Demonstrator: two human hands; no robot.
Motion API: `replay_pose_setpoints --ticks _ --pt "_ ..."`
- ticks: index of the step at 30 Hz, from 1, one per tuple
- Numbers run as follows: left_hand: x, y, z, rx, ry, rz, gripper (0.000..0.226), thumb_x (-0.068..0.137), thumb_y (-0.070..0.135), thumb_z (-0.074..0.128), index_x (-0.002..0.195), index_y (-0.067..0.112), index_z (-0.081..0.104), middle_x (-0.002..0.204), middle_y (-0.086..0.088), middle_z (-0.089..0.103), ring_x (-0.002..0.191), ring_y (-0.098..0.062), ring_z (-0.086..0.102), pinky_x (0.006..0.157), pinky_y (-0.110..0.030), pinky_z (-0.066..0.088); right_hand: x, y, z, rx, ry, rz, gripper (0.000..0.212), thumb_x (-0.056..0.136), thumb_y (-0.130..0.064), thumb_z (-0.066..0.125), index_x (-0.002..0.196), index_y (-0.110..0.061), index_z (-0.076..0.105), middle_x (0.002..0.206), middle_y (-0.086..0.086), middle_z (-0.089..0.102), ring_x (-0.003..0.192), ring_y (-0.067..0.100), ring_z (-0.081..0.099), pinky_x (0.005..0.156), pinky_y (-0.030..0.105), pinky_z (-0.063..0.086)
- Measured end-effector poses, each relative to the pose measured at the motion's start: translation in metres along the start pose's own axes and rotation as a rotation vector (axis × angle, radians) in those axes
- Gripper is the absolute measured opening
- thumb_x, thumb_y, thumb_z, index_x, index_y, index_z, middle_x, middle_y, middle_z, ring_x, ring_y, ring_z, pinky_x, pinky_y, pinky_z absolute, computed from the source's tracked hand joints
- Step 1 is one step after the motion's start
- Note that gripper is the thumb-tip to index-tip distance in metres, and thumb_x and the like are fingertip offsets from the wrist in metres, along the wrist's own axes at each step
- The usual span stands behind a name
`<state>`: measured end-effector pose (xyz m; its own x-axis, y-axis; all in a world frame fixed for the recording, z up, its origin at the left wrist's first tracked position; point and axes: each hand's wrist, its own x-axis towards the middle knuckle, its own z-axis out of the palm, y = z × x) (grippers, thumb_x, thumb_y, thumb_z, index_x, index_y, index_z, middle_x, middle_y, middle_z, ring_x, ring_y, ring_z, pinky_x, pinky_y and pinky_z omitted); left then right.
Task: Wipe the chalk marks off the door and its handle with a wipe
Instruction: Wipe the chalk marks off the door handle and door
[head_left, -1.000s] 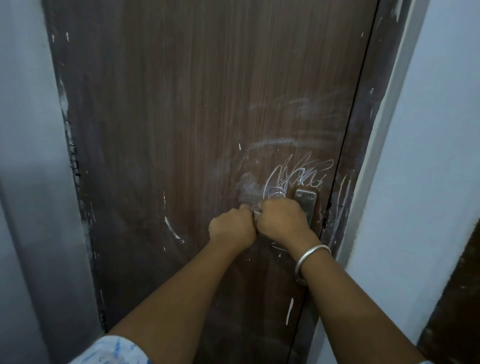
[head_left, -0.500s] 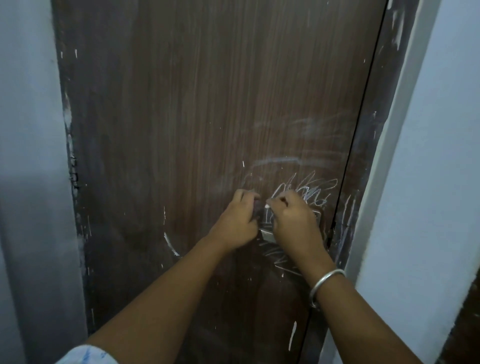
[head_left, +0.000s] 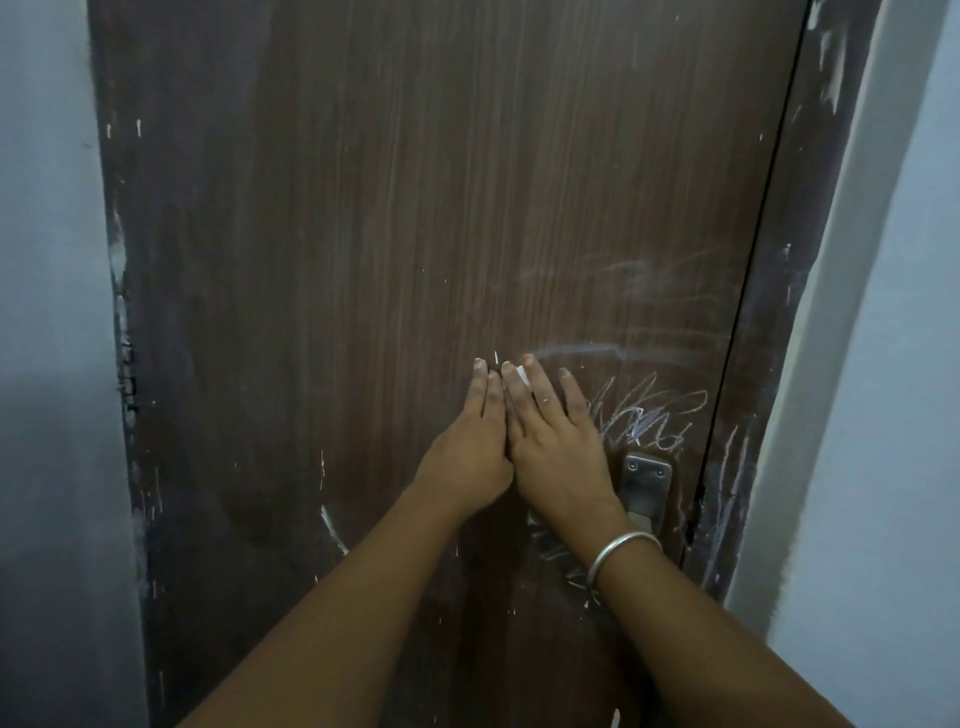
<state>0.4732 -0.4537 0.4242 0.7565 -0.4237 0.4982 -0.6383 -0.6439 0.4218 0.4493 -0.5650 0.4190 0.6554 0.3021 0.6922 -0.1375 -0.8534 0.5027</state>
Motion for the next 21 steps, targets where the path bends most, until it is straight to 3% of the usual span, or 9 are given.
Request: replay_pose_setpoints --ticks 2,5,7,10,12,14,16,18,21 --pt "0.002 -0.001 -0.001 -0.005 -0.032 -0.014 0.084 0.088 0.006 0.046 0.148 0.014 -0.012 0.154 -0.001 -0.028 0.143 -0.023 0.021 0.109 -0.041 0.036 0.0 -0.005 -0.001 -0.055 -0.07 0.052 0.069 0.088 -0.039 0.042 0.146 -0.008 0.019 0.155 0.011 0.02 0.144 0.028 0.011 0.114 0.048 -0.006" --pt "0.004 -0.001 -0.004 0.02 -0.091 -0.031 0.086 0.087 0.009 0.047 0.148 0.016 -0.013 0.153 -0.002 -0.031 0.139 -0.029 0.029 0.105 -0.042 0.038 -0.006 -0.013 -0.003 0.021 -0.056 0.192 0.076 0.087 -0.036 0.045 0.146 -0.004 0.009 0.156 0.017 0.009 0.144 0.032 0.004 0.112 0.047 -0.013" --pt "0.004 -0.002 -0.007 0.056 -0.113 -0.03 0.086 0.087 0.01 0.047 0.148 0.019 -0.013 0.152 -0.004 -0.032 0.132 -0.034 0.039 0.1 -0.043 0.042 -0.009 -0.02 -0.001 0.096 -0.072 0.235 0.084 0.083 -0.033 0.051 0.146 -0.002 0.005 0.156 0.02 0.0 0.144 0.036 -0.003 0.112 0.048 -0.011" --pt "0.004 -0.001 -0.009 0.107 -0.141 -0.031 0.086 0.089 0.01 0.046 0.147 0.021 -0.016 0.152 -0.007 -0.033 0.121 -0.039 0.048 0.093 -0.044 0.045 -0.005 -0.022 0.002 0.176 -0.103 0.171 0.096 0.067 -0.03 0.067 0.146 -0.005 0.017 0.156 0.018 0.012 0.143 0.035 0.005 0.114 0.046 -0.001" --pt "0.006 0.0 -0.009 0.131 -0.158 -0.053 0.088 0.089 0.011 0.046 0.146 0.023 -0.019 0.151 -0.008 -0.034 0.119 -0.042 0.049 0.094 -0.046 0.045 -0.001 -0.016 0.002 0.143 -0.117 0.095 0.1 0.072 -0.036 0.065 0.148 -0.009 0.007 0.157 0.014 0.0 0.144 0.031 -0.004 0.113 0.048 -0.008" --pt "0.007 0.003 -0.01 0.137 -0.178 -0.06 0.091 0.088 0.012 0.047 0.145 0.027 -0.022 0.15 -0.011 -0.035 0.119 -0.044 0.049 0.095 -0.047 0.045 -0.001 -0.012 0.0 0.14 -0.129 0.143 0.101 0.074 -0.039 0.062 0.149 -0.01 0.0 0.157 0.012 -0.009 0.144 0.03 -0.009 0.111 0.05 -0.011" --pt "0.006 0.005 -0.01 0.145 -0.198 -0.055 0.094 0.087 0.011 0.049 0.143 0.033 -0.024 0.148 -0.014 -0.037 0.117 -0.044 0.05 0.097 -0.047 0.045 -0.007 -0.013 -0.003 0.162 -0.105 0.273 0.103 0.069 -0.037 0.066 0.149 -0.009 0.007 0.157 0.014 -0.003 0.144 0.032 -0.003 0.112 0.05 -0.007" --pt "0.006 0.005 -0.011 0.132 -0.21 -0.059 0.095 0.087 0.011 0.05 0.143 0.031 -0.024 0.148 -0.013 -0.038 0.117 -0.041 0.051 0.098 -0.046 0.045 -0.012 -0.018 0.0 0.189 -0.126 0.323 0.103 0.071 -0.038 0.063 0.149 -0.007 0.003 0.156 0.017 -0.008 0.143 0.034 -0.009 0.112 0.049 -0.009" --pt "0.006 0.004 -0.013 0.108 -0.214 -0.054 0.095 0.087 0.012 0.05 0.143 0.03 -0.024 0.148 -0.011 -0.038 0.121 -0.042 0.048 0.1 -0.048 0.043 -0.007 -0.014 0.003 0.173 -0.087 0.247 0.099 0.069 -0.037 0.065 0.147 -0.006 0.012 0.156 0.018 0.007 0.143 0.036 0.004 0.112 0.05 -0.002"
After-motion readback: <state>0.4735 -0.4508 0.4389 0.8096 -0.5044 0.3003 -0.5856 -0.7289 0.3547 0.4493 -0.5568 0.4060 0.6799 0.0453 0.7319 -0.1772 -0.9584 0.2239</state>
